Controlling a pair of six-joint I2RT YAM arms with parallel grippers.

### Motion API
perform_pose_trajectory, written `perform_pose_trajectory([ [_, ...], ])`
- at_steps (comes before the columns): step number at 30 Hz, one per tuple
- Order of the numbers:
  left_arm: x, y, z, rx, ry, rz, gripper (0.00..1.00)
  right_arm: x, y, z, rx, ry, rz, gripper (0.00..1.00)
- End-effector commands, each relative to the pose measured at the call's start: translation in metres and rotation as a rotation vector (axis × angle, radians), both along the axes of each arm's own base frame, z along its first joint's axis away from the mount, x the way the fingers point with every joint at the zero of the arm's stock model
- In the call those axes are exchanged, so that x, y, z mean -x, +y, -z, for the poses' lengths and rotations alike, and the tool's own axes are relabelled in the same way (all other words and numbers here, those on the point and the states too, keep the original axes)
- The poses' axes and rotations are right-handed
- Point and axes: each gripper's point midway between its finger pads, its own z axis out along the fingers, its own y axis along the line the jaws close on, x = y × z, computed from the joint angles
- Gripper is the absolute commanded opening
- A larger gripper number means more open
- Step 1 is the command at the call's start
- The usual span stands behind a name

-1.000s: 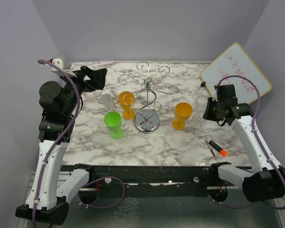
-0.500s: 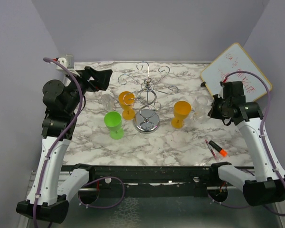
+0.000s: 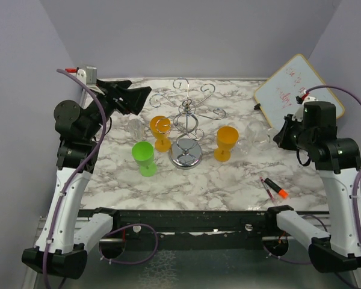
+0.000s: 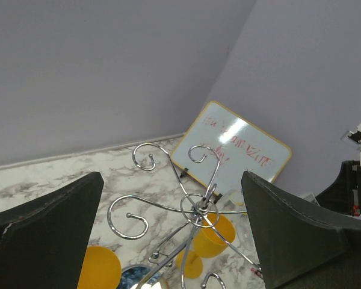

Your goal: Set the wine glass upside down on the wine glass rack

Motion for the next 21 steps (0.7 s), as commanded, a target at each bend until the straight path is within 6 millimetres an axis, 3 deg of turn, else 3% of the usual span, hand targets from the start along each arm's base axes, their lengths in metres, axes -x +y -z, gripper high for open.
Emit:
perform_pose_trajectory([
  [1,0.012,-0.021,-0.008,0.021,-0.038,0.153,0.99,0.014,0.004,-0.027,-0.023,-0.068,-0.027,0.01],
  [4,0.012,-0.022,-0.014,0.046,-0.035,0.164,0.99,0.014,0.005,-0.049,-0.034,-0.148,-0.038,0.01],
  [10,0.010,-0.036,-0.019,0.123,0.039,0.261,0.99,0.010,0.027,-0.097,-0.136,-0.358,-0.129,0.01],
  [14,0.004,-0.047,-0.025,0.191,0.097,0.302,0.99,-0.002,0.021,-0.130,-0.175,-0.567,-0.066,0.01],
  [21,0.000,-0.116,-0.036,0.231,0.156,0.441,0.99,-0.014,0.021,-0.192,-0.307,-0.920,-0.024,0.00],
])
